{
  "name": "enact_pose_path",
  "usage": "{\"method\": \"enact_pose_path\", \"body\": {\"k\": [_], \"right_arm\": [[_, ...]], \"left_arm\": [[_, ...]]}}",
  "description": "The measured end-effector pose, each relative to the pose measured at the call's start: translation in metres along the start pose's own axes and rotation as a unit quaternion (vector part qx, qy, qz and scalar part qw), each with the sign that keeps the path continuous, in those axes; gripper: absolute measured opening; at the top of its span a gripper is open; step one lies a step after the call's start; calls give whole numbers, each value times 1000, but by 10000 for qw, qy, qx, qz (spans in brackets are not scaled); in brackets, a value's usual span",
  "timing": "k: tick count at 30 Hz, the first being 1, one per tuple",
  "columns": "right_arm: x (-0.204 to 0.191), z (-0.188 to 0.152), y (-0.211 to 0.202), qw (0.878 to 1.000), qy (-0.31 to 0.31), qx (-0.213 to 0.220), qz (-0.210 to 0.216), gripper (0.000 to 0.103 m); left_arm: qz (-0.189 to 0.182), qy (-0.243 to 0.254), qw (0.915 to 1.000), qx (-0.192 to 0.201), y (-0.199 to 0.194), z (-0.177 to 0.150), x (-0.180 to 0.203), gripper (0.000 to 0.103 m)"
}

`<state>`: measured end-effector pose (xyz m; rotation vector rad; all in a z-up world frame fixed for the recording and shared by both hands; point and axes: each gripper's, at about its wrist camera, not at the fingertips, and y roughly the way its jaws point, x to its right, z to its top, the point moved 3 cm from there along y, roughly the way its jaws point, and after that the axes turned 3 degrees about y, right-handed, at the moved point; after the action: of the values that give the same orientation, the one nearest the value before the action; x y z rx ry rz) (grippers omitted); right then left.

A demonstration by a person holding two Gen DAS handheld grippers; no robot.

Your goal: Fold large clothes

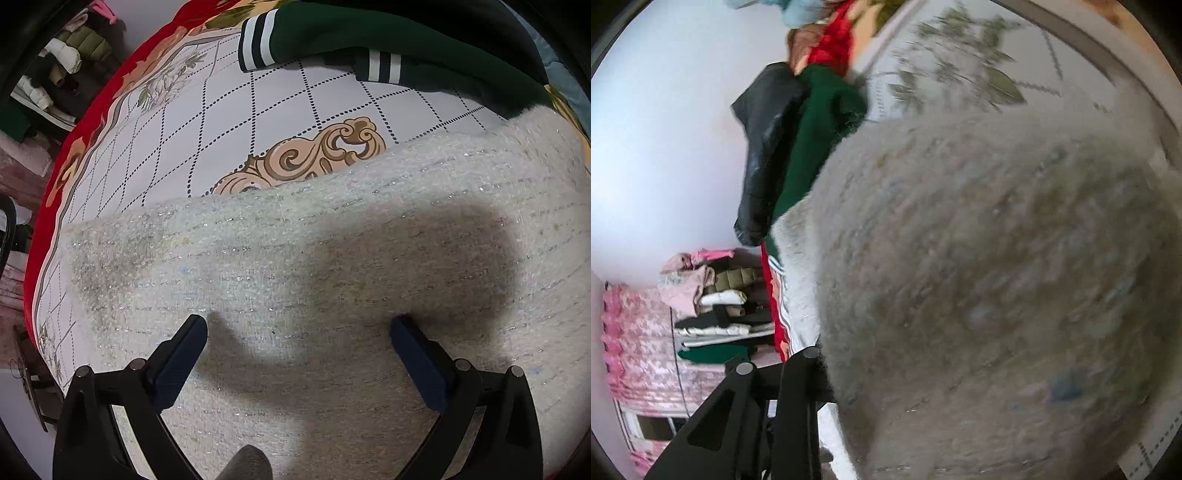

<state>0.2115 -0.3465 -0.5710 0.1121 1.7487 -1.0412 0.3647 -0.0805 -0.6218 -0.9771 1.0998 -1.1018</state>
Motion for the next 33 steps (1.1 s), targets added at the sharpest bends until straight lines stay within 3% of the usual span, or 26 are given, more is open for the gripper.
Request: {"method": "enact_pose_path", "body": {"k": [15,22,27,30,33], "right_arm": [[-88,-29,-6,9971,-730,113,-184,30],[-159,-60,6,9850,-1561,138,-722,29],[-229,-105,30,9542,-2722,103,-1241,29],[-269,-150,60,9204,-3602,-39,-1522,29],[-297,-205,99,8766,-4475,-228,-1755,29]], "left_arm": [[-412,-169,9990,46,7,0,-16,103],[-702,-382,9968,52,9,-1,-33,102],[-798,-1132,9903,113,-19,-21,-103,102],[-676,-1760,9820,102,-40,-56,-165,102],[-414,-2353,9710,-45,-52,-103,-227,102]]}}
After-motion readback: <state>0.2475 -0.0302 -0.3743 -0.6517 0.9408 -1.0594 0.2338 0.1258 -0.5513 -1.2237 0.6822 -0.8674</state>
